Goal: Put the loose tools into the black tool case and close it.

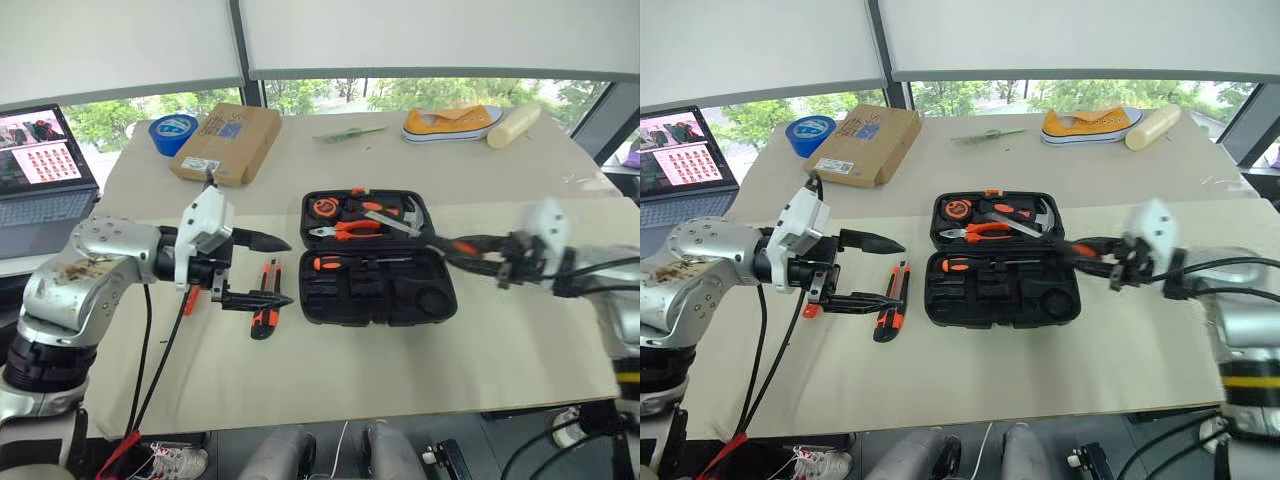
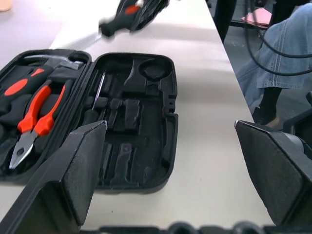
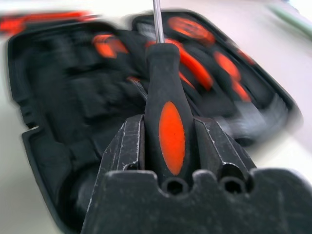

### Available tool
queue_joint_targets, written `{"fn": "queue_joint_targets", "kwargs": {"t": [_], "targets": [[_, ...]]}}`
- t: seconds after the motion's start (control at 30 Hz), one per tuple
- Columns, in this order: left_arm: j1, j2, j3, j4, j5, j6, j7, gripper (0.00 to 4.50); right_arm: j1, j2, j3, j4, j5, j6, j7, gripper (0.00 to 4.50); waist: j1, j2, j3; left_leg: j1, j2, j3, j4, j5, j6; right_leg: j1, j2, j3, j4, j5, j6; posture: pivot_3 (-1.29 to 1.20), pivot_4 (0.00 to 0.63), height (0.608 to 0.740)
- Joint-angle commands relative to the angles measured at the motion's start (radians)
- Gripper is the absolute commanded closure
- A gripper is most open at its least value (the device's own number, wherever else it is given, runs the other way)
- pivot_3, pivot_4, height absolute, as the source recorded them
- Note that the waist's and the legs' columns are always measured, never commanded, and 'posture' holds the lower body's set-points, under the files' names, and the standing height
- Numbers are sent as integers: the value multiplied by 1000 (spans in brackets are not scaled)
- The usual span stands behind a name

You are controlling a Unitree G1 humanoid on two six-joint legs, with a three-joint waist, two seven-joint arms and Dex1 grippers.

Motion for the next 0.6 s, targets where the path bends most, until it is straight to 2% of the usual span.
{"fn": "queue_joint_targets", "kwargs": {"t": [0.03, 0.2, 0.4, 0.6], "targets": [[1, 9, -2, -26, -2, -26, -15, 0, -70, 11, 43, 130, -62, -184, 72, 3459, 2, 0, 0, -1, 0, 0, 0, 0, 0, -1, 0, 0, 0, 0, 0, 0, 150, 735], [7, 10, -4, -36, -5, -19, -16, 0, -124, 41, 103, 260, -123, -352, 113, 3459, -1, 0, 0, -3, 0, 0, 0, 1, 2, -4, 0, 0, 1, 0, 0, 0, 150, 735], [24, 14, 3, -35, -2, -29, -18, 0, -212, 74, 140, 456, -219, -487, 69, 3459, -10, 0, 0, -3, 0, 0, 0, 2, 1, -4, 1, 0, 1, 0, 0, 0, 150, 735], [19, 16, 1, -26, 11, -42, -17, 0, -241, 95, 150, 515, -241, -490, 56, 3459, -14, 0, 0, -3, 1, 0, 0, 2, 1, -4, 1, 0, 2, 0, -1, 0, 150, 735]]}}
